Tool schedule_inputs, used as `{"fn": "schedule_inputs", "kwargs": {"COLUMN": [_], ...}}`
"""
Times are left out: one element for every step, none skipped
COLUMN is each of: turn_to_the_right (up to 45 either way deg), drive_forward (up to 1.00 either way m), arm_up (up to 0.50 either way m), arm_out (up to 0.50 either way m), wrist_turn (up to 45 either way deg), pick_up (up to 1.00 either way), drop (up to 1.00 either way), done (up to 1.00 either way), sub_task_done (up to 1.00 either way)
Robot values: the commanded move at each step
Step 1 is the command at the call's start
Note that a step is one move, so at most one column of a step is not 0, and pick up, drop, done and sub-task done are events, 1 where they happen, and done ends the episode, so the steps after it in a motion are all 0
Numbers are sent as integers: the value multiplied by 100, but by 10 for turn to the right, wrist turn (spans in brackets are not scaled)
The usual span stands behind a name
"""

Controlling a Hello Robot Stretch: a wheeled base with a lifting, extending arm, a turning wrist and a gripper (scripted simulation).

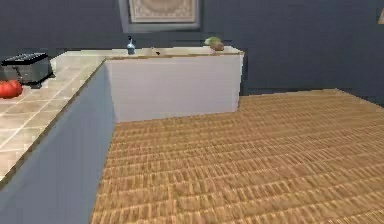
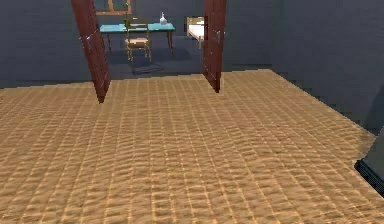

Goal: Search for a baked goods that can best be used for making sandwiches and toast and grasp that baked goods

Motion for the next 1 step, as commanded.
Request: {"fn": "schedule_inputs", "kwargs": {"turn_to_the_right": [0], "drive_forward": [100], "arm_up": [0], "arm_out": [0], "wrist_turn": [0], "pick_up": [0], "drop": [0], "done": [0], "sub_task_done": [0]}}
